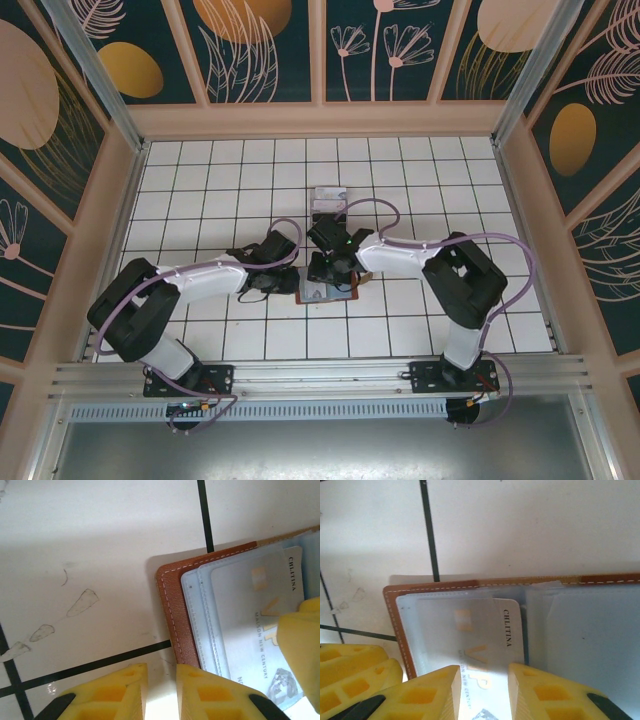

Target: Take the credit cards out of the card holder

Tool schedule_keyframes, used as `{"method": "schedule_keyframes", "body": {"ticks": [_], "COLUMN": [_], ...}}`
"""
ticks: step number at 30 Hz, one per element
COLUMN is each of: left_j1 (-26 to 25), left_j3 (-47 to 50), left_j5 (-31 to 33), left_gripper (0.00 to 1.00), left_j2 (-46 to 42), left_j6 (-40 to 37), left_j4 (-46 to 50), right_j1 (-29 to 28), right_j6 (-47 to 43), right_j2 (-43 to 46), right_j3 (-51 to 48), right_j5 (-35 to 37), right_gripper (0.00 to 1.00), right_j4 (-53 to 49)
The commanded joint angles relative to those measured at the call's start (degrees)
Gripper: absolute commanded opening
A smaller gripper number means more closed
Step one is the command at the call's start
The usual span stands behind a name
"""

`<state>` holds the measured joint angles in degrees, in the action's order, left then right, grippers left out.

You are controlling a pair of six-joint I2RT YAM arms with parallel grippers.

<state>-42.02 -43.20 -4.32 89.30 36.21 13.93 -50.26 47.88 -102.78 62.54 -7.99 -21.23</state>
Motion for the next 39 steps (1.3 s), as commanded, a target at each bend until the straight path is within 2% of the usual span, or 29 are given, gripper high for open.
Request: {"method": "schedule_keyframes", "body": {"ticks": [1, 7, 10, 21, 39], "left_j1": [-0.3, -0.4, -0.4, -0.6, -0.6], "left_j3": [-1.9, -2.3, -2.4, -1.3, -0.1], "left_j5": [1.1, -2.7, -4.3, -2.8, 0.0], "left_gripper": [0.26, 0.35, 0.35, 0.30, 0.29], "left_j2": [-2.8, -3.4, -1.7, 2.8, 3.6], "left_j6": [-0.1, 0.9, 1.0, 0.6, -0.3], "left_j4": [1.6, -0.9, -1.9, -2.9, -0.6], "right_j1": [0.1, 0.8, 1.1, 1.9, 2.8], "right_j6": [-0.7, -0.4, -0.2, -0.2, -2.2], "right_j2": [2.7, 3.3, 3.6, 3.5, -0.8], "right_j3": [0.2, -1.6, -2.3, -2.9, -2.9], "right_j5": [0.9, 0.0, -0.2, -1.8, -2.5], "right_gripper": [0.31, 0.31, 0.31, 0.31, 0.31], "right_j4": [-1.0, 0.2, 0.5, 1.6, 2.1]}}
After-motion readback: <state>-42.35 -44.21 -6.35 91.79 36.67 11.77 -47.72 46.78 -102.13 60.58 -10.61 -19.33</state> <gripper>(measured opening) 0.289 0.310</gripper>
